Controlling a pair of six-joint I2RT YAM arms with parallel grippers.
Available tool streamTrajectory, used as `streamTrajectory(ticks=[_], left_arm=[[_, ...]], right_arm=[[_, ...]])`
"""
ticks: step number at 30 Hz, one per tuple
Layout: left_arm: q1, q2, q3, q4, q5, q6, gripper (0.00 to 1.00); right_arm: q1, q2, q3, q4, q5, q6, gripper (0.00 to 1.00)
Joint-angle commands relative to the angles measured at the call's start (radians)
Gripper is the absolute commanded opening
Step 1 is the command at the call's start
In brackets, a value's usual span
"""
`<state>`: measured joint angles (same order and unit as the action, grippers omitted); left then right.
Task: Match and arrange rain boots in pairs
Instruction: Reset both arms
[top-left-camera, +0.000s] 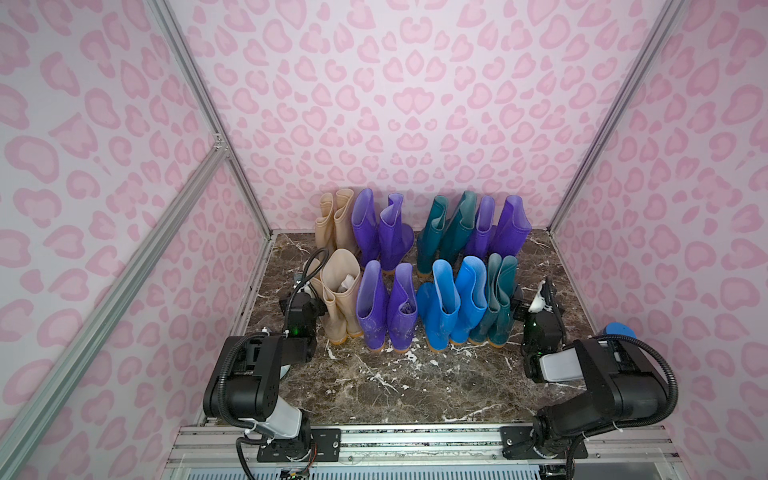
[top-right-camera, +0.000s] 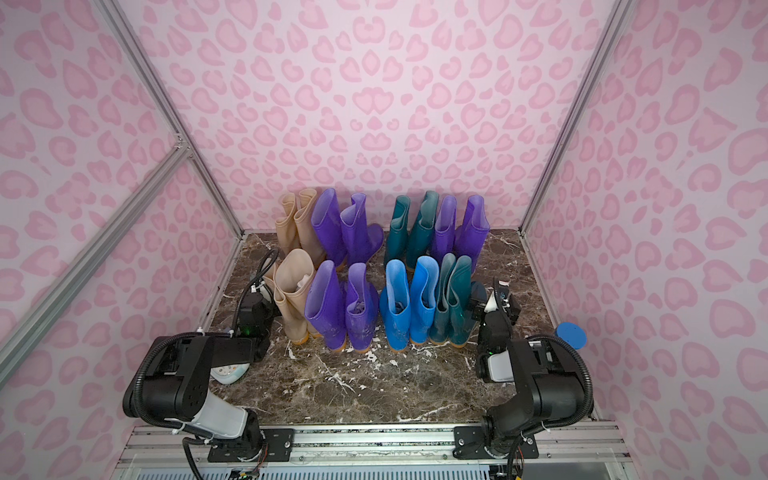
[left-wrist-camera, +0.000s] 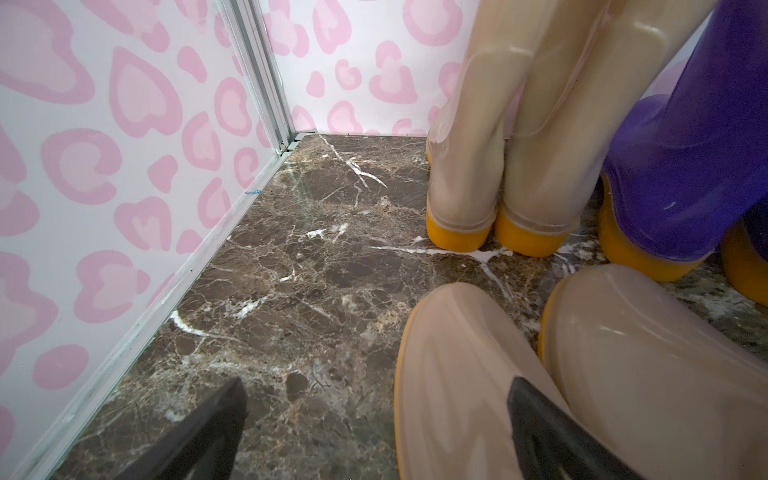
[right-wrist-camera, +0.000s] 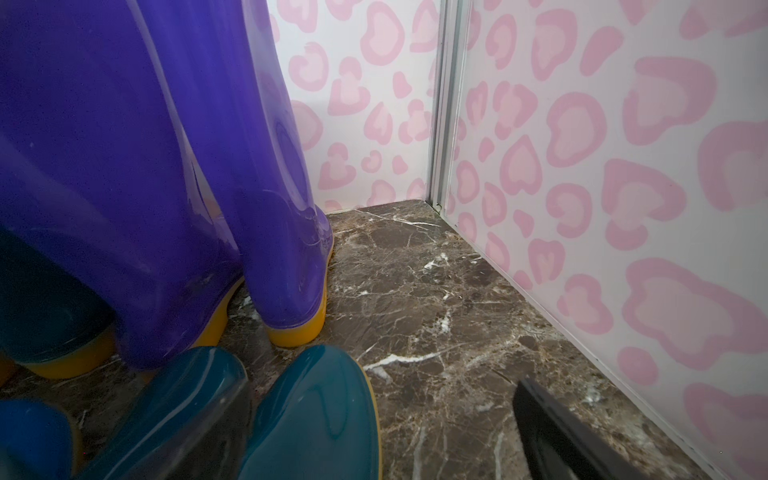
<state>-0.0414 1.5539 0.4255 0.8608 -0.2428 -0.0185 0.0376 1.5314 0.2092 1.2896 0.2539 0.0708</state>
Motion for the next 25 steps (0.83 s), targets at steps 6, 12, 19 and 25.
streamTrajectory(ticks=[6,12,19,25], left_arm=[[-0.012,0.003,-0.003,-0.040,0.079,0.022,0.99],[-0.012,0.004,-0.003,-0.039,0.078,0.021,0.99],[-0.013,0.006,0.003,-0.044,0.076,0.022,0.99],[-0.012,0.004,0.000,-0.043,0.076,0.022,0.99]], right_arm=[[0.002,0.001,0.001,0.001,0.006,-0.006,0.99],[0.001,0.000,0.001,0.002,0.006,-0.006,0.99],[0.002,0.000,0.001,0.002,0.005,-0.006,0.99],[0.002,0.001,0.001,0.002,0.005,-0.006,0.99]])
